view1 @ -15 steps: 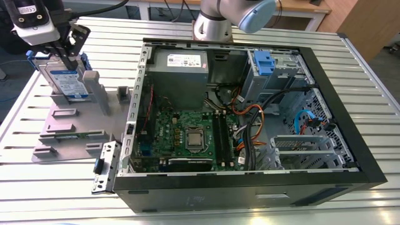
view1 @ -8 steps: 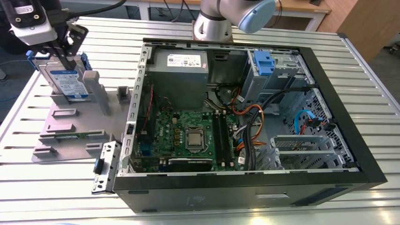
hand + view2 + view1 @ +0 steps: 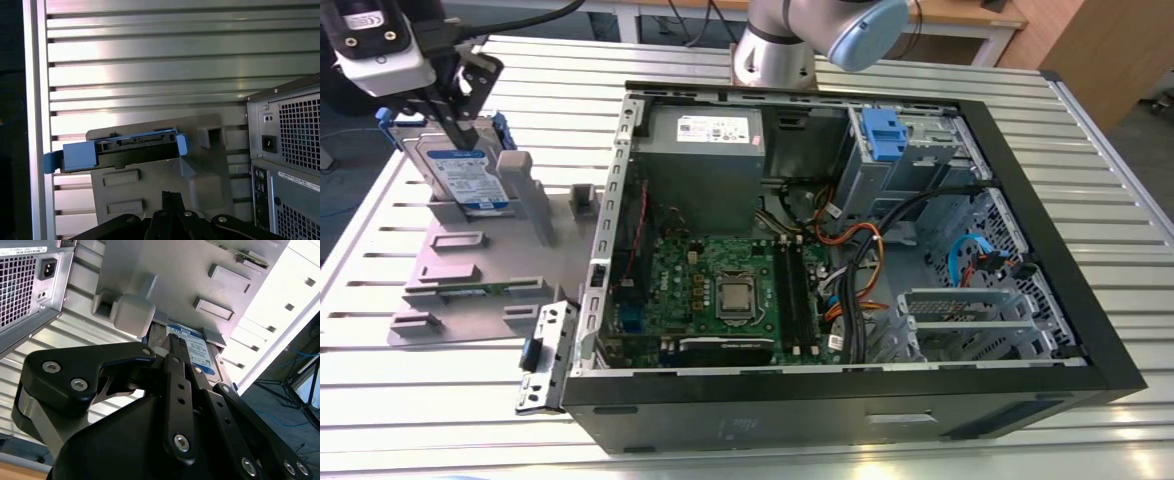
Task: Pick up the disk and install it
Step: 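Reach for the disk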
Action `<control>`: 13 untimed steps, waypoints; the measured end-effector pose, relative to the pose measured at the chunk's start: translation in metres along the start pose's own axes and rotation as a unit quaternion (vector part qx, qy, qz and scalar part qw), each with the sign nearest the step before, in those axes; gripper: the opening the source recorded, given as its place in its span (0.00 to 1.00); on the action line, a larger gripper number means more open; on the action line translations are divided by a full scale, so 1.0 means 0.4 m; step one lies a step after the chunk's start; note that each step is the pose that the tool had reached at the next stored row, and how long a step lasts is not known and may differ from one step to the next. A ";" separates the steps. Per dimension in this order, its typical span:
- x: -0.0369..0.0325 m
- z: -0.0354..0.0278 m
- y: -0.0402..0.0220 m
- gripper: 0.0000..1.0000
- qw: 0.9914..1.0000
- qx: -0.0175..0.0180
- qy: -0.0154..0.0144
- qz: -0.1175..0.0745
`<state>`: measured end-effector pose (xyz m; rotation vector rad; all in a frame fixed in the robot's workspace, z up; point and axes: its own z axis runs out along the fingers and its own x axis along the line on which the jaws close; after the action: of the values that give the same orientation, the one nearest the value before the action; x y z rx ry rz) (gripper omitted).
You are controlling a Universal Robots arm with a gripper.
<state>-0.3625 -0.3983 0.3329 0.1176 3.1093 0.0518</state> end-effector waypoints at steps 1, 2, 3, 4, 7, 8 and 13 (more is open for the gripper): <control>0.001 0.000 0.000 0.11 1.000 0.000 0.000 0.000; 0.002 0.000 0.000 0.11 1.000 0.000 0.000 0.000; 0.004 0.000 0.000 0.11 1.000 0.000 0.000 0.000; 0.005 0.000 0.000 0.11 1.000 0.000 0.000 0.000; 0.008 0.000 -0.001 0.11 1.000 0.000 0.000 0.000; 0.009 0.000 -0.001 0.11 1.000 0.000 0.000 0.000; 0.016 0.000 -0.001 0.11 1.000 0.000 0.000 0.000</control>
<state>-0.3689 -0.3983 0.3326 0.1176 3.1093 0.0518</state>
